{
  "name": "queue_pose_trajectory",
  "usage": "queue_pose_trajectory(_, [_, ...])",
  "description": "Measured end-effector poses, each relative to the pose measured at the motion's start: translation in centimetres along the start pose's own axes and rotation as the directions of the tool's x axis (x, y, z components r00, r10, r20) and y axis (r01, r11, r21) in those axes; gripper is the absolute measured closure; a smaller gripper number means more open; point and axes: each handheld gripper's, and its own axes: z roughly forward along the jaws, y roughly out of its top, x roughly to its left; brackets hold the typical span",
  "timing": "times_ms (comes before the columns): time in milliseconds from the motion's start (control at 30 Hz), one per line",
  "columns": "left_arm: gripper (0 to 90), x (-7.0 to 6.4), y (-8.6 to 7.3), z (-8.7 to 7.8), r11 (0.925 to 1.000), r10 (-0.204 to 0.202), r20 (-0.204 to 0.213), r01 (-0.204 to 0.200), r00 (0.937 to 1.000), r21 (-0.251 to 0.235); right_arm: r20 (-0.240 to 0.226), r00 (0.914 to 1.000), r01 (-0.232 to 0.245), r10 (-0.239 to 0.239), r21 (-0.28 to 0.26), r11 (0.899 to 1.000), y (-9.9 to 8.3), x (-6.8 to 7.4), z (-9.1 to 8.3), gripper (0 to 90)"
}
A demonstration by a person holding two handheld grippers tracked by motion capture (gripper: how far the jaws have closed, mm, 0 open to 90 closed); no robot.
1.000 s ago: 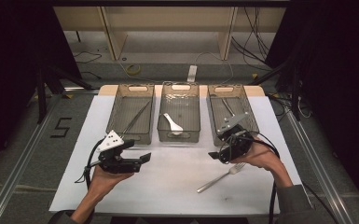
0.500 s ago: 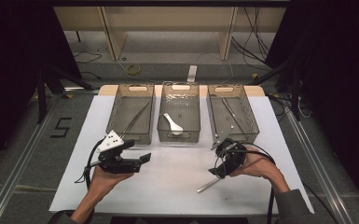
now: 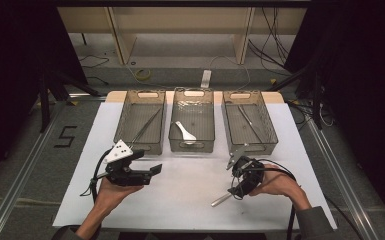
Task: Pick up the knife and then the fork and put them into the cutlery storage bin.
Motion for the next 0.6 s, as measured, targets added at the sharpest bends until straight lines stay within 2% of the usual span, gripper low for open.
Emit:
queue_pose_trajectory(300, [15.6,-0.04,0.00,0.01,1.0000,0.002,0.000,-0.002,1.0000,-0.001,-0.007,0.9999,0.009,-0.009,0.015,1.000,-0.33,0.35,0.40,32.4])
queue_pose_trajectory(333, [15.6,-0.05,0.00,0.01,1.0000,0.000,0.000,0.000,1.0000,-0.001,-0.004,0.9995,0.030,-0.030,0.019,0.999,-0.39,0.28,0.45,32.5])
queue_pose_trajectory(433, [15.6,-0.05,0.00,0.03,1.0000,0.001,0.001,-0.001,1.0000,-0.001,-0.007,1.0000,0.004,-0.004,0.036,0.999,-0.41,0.49,0.48,33.5])
queue_pose_trajectory(500, [15.6,-0.05,0.00,0.03,1.0000,0.000,0.002,0.000,1.0000,-0.001,-0.005,0.9993,0.036,-0.036,0.028,0.999,-0.55,0.30,0.69,35.6])
queue_pose_trajectory(533, [15.6,-0.05,0.00,0.03,1.0000,0.000,0.002,0.000,1.0000,-0.001,-0.015,0.9998,0.017,-0.016,0.043,0.999,-0.55,0.42,0.65,36.4])
queue_pose_trajectory(567, [15.5,-0.05,0.00,0.03,1.0000,0.001,0.001,-0.001,1.0000,-0.001,-0.016,0.9997,0.019,-0.018,0.049,0.999,-0.59,0.44,0.72,37.4])
queue_pose_trajectory(600, [15.6,-0.05,0.00,0.03,1.0000,0.001,0.001,-0.001,1.0000,0.000,-0.012,0.9988,0.049,-0.048,0.044,0.998,-0.70,0.32,0.91,38.1])
